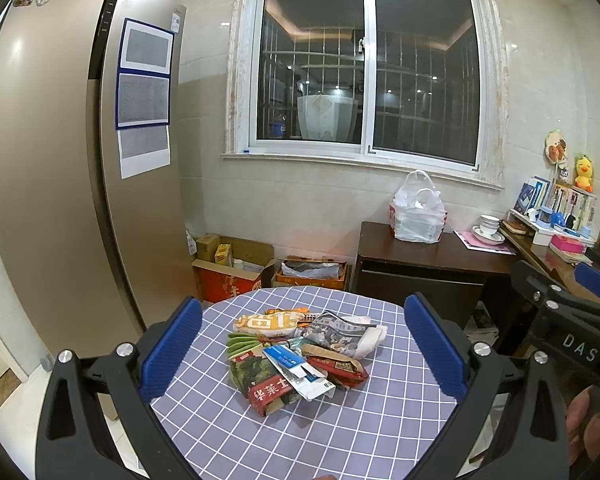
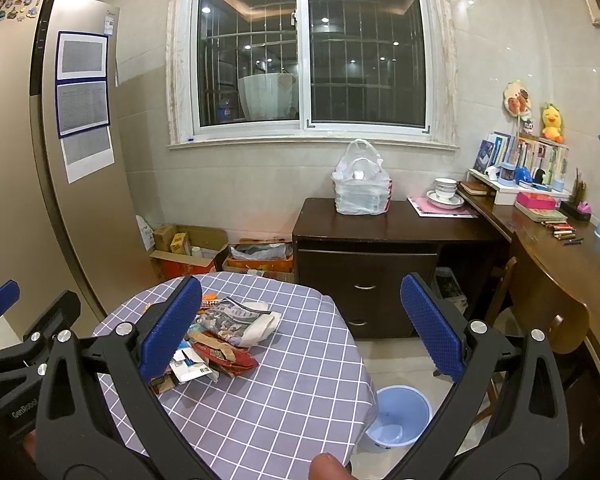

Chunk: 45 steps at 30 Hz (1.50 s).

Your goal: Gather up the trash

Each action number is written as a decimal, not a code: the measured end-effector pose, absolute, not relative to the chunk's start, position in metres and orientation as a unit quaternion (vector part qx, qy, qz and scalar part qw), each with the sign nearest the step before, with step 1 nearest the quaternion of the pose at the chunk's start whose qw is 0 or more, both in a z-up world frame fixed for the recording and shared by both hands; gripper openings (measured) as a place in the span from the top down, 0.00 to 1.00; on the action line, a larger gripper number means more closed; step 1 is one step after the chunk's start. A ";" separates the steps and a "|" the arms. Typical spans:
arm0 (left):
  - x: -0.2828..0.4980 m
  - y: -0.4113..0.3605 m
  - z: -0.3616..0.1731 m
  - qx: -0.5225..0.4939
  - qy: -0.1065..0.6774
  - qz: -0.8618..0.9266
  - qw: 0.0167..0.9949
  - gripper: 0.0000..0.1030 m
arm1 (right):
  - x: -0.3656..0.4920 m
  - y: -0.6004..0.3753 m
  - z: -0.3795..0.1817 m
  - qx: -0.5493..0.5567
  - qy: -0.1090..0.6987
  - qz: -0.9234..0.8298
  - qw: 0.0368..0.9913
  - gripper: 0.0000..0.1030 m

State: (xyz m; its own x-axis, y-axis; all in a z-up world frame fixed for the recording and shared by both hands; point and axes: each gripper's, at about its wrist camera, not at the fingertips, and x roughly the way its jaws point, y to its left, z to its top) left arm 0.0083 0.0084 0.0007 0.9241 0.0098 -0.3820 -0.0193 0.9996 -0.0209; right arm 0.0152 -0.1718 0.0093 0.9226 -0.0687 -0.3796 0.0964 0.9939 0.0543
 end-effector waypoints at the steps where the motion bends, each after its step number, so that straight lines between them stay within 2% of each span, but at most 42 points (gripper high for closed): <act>1: 0.009 0.009 0.001 -0.012 0.195 0.008 0.981 0.04 | 0.015 -0.172 0.009 0.036 0.192 -0.042 0.980 0.05; 16: 0.018 0.032 -0.027 -0.032 0.221 0.024 0.974 0.04 | 0.032 -0.164 -0.012 0.031 0.219 -0.029 0.975 0.05; 33: 0.084 0.088 -0.165 -0.037 0.361 0.059 0.930 0.04 | 0.099 -0.163 -0.133 0.033 0.377 -0.008 0.926 0.05; 45: 0.116 0.074 -0.212 0.030 0.405 0.041 0.913 0.04 | 0.118 -0.150 -0.161 0.020 0.414 0.002 0.910 0.05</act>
State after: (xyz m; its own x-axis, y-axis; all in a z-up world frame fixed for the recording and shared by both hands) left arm 0.1156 0.0744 -0.2117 0.6685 0.0990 -0.7371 -0.0501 0.9948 0.0882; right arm 0.1179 -0.1502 -0.1613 0.6568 0.0209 -0.7538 0.0118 0.9992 0.0379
